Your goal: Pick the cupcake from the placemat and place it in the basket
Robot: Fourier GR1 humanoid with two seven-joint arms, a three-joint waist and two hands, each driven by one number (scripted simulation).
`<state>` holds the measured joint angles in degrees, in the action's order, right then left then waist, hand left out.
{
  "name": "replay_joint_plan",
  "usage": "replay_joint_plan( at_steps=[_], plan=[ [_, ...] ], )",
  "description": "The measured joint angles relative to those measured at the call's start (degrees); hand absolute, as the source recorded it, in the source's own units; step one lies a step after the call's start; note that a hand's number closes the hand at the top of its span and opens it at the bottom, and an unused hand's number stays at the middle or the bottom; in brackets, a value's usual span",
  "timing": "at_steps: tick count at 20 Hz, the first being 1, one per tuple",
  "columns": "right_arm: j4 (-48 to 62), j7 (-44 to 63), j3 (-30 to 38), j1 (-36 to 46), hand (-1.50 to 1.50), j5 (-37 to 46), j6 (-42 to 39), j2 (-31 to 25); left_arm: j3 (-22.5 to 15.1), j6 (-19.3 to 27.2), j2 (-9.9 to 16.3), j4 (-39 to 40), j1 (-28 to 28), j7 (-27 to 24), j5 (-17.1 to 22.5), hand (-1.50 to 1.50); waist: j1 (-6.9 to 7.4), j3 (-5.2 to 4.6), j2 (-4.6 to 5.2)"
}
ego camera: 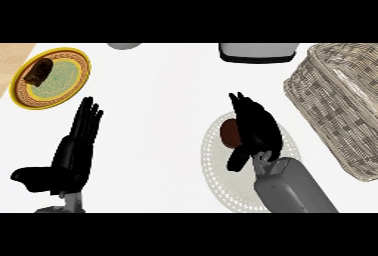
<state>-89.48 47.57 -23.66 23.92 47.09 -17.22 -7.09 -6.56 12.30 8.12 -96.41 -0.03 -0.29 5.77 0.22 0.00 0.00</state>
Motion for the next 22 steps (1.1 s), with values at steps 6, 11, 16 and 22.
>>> replay_joint_plan(
  at_steps=[6, 11, 16, 22],
  plan=[
    [3.4, -2.6, 1.9, -0.7, -1.5, 3.3, 0.1, 2.6, 1.6, -1.3, -0.8, 0.5, -0.8, 0.7, -0.7, 0.0, -0.06, -0.01, -0.01],
    [4.3, -4.3, 3.3, -2.0, -1.5, 4.9, -1.1, 3.3, 2.6, -2.6, -1.5, 1.7, -0.4, -0.8, -1.1, 0.0, -0.09, -0.01, -0.01],
    [7.1, -6.6, 4.8, -2.2, -1.5, 6.4, -0.6, 4.6, 3.1, -2.8, -2.1, 0.8, -1.0, 0.4, -1.9, 0.0, -0.07, 0.0, -0.01],
    [11.2, -8.9, 6.1, -1.4, -1.5, 7.2, 0.8, 5.7, 4.1, -4.4, -2.2, -0.3, 0.1, 0.9, -1.7, 0.0, -0.01, -0.01, -0.01]
  ],
)
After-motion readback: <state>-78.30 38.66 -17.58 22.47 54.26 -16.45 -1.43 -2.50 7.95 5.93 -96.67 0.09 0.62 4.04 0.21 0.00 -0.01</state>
